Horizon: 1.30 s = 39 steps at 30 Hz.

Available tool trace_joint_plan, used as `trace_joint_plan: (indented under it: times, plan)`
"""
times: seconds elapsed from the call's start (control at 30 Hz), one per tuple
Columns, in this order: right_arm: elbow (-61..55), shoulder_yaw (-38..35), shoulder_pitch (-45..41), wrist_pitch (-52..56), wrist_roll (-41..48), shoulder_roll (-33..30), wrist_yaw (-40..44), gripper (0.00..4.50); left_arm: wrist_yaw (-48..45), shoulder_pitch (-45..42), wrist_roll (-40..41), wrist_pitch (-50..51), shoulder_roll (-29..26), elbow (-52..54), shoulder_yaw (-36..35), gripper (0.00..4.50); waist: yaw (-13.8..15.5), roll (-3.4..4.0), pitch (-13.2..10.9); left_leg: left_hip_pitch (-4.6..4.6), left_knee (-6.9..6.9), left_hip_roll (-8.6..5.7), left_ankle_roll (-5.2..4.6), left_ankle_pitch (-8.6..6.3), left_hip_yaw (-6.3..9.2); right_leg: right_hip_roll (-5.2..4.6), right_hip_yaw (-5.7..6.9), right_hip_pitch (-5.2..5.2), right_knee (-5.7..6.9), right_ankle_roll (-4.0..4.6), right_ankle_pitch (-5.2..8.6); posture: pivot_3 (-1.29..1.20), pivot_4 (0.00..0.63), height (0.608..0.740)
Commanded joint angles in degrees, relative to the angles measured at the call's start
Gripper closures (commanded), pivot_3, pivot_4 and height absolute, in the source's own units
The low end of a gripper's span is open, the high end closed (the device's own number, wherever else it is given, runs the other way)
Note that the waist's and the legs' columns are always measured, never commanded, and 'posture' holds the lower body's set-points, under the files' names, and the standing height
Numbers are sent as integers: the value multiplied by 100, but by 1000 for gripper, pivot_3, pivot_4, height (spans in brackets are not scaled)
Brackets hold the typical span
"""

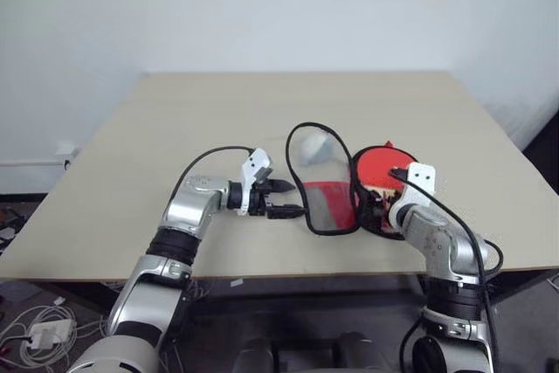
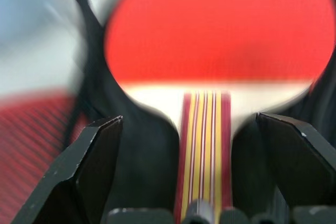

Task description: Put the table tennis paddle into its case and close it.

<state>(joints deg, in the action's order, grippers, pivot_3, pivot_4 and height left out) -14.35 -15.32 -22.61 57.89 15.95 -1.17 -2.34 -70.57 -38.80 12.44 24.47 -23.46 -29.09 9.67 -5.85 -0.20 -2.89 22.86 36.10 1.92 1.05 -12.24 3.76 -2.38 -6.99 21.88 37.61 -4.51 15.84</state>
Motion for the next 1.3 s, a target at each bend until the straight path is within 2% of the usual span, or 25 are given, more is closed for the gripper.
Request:
trace_joint_plan:
  times: [0.03,0.3,0.47,0.7,1.0,1.2,1.3]
  plan:
    - [-647,-484,-444,-663,555,53,201,37,-158,-242,89,-68,-95,-78,-124,0,2,0,0,1,-2,0,0,0,1,1,0,1,0,0,0,0,0,740]
    - [-580,-877,-664,-1433,933,154,-33,37,-267,-882,-24,590,249,-1134,65,0,10,-5,0,6,4,0,0,0,2,1,2,-1,-2,0,0,0,0,740]
    - [-639,-943,-625,-1815,1170,223,-42,37,-216,-1057,39,474,815,-1360,19,0,5,-3,-1,12,-2,0,0,0,2,1,1,10,-1,0,0,0,0,740]
    - [-921,-990,-637,-2298,1729,140,53,37,-191,-1355,266,652,1528,-1063,-117,0,5,-3,-1,17,0,0,0,0,1,1,0,12,-1,1,0,0,0,740]
    - [-924,-912,-352,-2528,1734,50,-253,37,-56,-1299,728,1357,2117,-67,-42,0,5,-3,-2,18,1,0,0,0,1,1,-1,12,-2,1,0,0,0,740]
    - [-998,-803,-173,-2560,1774,-18,-295,37,345,-1209,786,1623,2146,-104,-161,0,3,1,-3,14,0,0,-1,0,-1,3,-5,13,-2,1,0,0,0,740]
    - [-765,-527,50,-2209,1457,-366,-290,37,725,-1256,889,2011,2058,-258,-431,0,4,0,-3,15,1,0,0,0,0,3,-5,12,-2,1,0,0,0,740]
